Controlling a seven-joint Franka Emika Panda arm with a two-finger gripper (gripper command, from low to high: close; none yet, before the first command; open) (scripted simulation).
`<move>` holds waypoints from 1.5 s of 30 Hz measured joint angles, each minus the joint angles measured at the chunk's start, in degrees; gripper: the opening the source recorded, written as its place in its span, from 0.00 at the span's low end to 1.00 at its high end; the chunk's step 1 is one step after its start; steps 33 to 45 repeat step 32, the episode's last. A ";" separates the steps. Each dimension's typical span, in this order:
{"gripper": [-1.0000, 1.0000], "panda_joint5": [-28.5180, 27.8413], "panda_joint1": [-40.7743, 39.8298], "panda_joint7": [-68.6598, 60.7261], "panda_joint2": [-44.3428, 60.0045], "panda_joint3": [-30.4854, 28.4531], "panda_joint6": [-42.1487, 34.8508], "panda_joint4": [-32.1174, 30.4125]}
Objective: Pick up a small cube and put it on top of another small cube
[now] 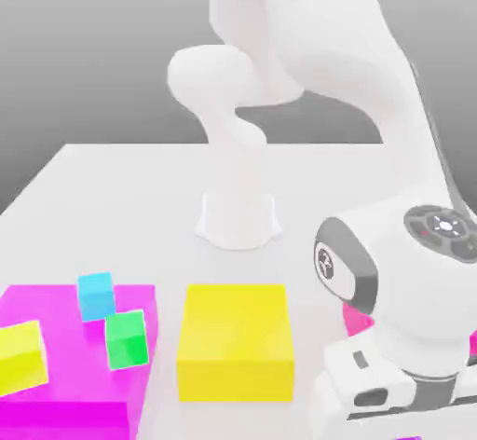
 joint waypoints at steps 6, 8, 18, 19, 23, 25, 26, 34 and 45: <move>0.00 3.08 -3.45 -1.26 -10.93 0.07 -7.02 -3.91; 0.00 3.61 -5.68 -0.59 -14.93 -2.08 -8.49 -6.47; 0.00 6.29 -21.22 3.22 -35.37 -11.97 -15.13 -19.89; 0.00 6.72 -22.23 3.49 -37.45 -12.66 -15.77 -21.24; 0.00 8.52 -26.37 4.54 -45.75 -16.63 -18.26 -26.65; 0.00 9.21 -27.60 4.66 -46.30 -17.92 -16.68 -28.67; 0.00 9.48 -27.77 4.55 -45.12 -18.19 -14.75 -29.41; 1.00 10.18 -27.82 4.08 -40.46 -18.55 -8.32 -31.19; 1.00 10.18 -27.82 4.08 -40.46 -18.55 -8.32 -31.19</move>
